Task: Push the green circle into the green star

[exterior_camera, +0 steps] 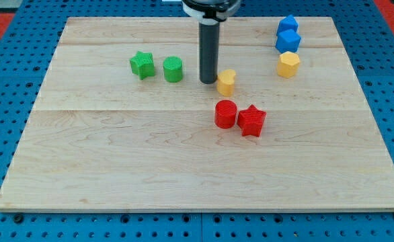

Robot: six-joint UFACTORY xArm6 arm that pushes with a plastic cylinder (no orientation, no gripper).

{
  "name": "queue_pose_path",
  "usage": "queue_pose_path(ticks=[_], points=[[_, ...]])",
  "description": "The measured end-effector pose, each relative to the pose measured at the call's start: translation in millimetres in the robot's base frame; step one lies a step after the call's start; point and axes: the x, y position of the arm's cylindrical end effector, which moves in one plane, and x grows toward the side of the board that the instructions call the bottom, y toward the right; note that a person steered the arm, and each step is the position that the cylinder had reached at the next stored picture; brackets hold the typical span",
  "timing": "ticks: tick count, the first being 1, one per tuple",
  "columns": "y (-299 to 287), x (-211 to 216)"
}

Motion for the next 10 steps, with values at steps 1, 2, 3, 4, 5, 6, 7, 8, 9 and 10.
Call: queue_pose_path(ticks=[1, 2, 3, 4, 5, 6, 7, 8, 9, 10], points=[[60.6, 7.7], [94.2, 12.8], [69.8, 14.5], [7.2, 14.5], [3.7, 14.5], [3.7, 14.5], [3.7, 10.6], [2.7, 7.8], [-22.4, -14.1], [-58.8, -38.3]])
